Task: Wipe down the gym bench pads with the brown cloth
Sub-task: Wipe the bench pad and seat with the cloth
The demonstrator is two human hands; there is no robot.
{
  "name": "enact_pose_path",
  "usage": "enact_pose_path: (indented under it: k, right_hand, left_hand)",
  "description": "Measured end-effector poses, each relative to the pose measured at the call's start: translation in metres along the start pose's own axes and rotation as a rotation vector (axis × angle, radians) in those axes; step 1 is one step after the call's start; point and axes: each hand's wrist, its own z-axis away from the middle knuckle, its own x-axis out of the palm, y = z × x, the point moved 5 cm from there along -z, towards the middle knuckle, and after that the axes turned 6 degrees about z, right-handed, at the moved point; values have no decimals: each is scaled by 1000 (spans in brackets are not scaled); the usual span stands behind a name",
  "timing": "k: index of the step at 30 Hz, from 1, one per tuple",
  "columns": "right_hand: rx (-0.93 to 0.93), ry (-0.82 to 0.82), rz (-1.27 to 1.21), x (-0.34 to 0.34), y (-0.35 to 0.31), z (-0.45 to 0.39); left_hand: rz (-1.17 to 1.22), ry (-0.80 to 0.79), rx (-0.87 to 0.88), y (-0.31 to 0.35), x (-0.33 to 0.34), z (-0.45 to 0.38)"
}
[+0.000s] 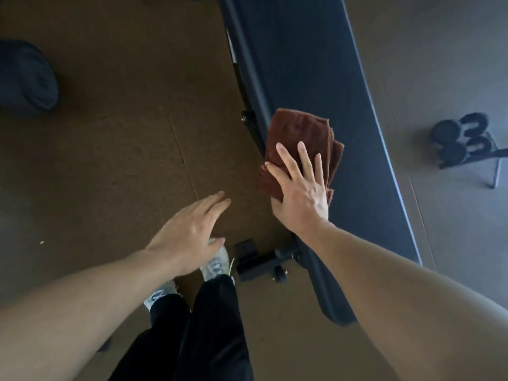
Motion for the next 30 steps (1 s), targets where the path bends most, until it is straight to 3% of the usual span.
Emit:
enact_pose_path:
  k: [10, 14, 19, 22, 26, 30]
  right_hand:
    - [53, 34, -65, 17, 5, 57]
    - [14, -35, -77, 45, 16, 160]
    - [42, -59, -200, 78, 47, 291]
    - [245, -11, -351, 86, 78, 323]
    - [781, 8, -597, 78, 152, 281]
    - [791, -52, -579, 56, 190, 209]
  left_hand:
    - [-70, 42, 34, 62, 56, 0]
    - [-279, 19, 1, 89, 80, -6]
    - [-321, 21, -8, 159, 118, -15]
    - [-441, -88, 24, 191, 142, -33]
    - [-525, -232, -40, 197, 152, -42]
    - [-444, -258, 54, 185, 135, -39]
